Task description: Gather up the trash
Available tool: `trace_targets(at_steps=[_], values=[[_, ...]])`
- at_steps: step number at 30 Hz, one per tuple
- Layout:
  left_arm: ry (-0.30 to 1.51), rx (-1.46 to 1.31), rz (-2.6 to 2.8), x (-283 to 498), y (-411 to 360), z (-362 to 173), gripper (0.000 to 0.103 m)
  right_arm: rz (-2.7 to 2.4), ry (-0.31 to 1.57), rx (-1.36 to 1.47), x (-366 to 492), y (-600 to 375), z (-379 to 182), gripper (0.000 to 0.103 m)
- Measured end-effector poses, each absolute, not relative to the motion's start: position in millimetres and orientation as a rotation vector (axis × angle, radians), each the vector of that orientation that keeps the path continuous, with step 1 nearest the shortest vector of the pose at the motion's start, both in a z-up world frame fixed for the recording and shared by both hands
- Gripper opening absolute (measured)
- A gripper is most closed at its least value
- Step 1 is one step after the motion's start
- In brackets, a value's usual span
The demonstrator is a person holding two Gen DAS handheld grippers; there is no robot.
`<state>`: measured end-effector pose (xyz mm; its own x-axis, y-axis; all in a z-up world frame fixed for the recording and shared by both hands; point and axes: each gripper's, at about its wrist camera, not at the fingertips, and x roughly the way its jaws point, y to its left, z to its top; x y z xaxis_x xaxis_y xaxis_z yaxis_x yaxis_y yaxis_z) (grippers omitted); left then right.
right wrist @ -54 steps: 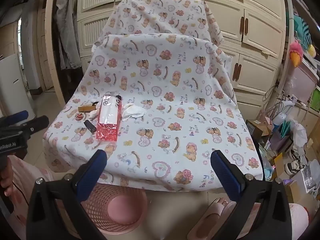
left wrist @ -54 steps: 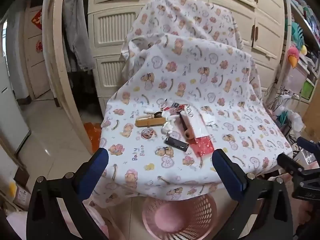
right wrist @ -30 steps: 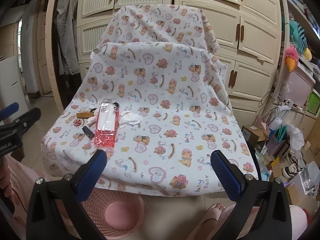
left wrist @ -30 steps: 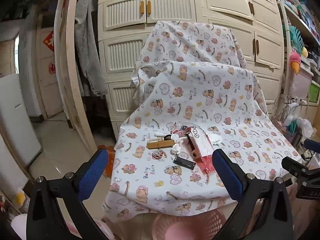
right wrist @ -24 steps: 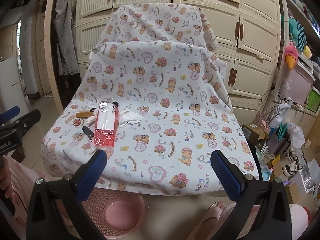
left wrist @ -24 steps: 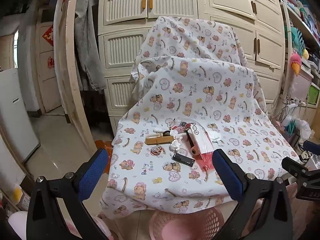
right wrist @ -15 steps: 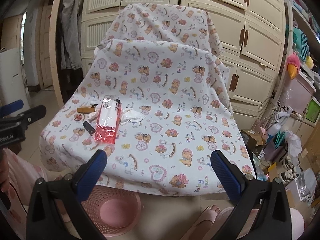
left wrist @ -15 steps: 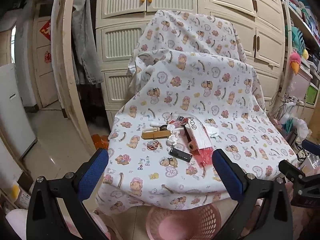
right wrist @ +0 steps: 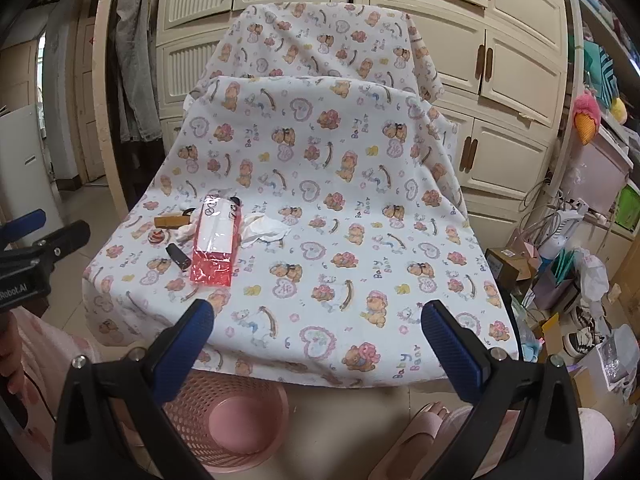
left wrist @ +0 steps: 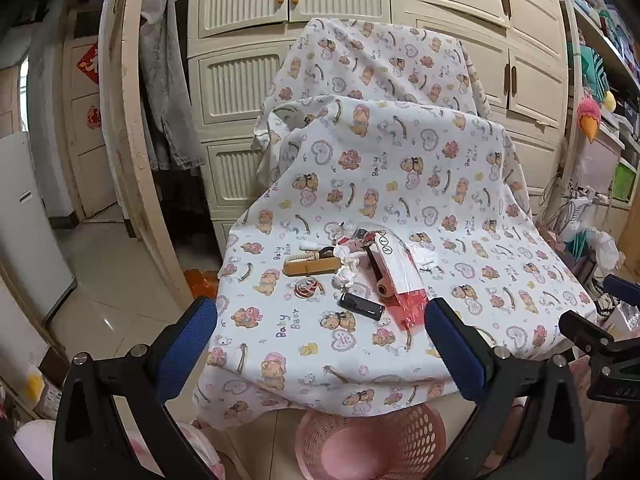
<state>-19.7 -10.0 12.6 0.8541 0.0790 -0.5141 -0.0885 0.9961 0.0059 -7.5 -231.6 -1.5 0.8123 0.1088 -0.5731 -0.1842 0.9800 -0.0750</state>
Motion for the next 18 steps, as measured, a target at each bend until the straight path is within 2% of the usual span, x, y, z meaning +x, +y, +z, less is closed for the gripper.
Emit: trace_targets(at_steps=[18], values=[[0.582, -0.063, 0.068, -14.6, -2.6, 10.1, 0.102, 0.182, 0.629, -0.118, -4.9, -230.4, -4.1, 0.103]])
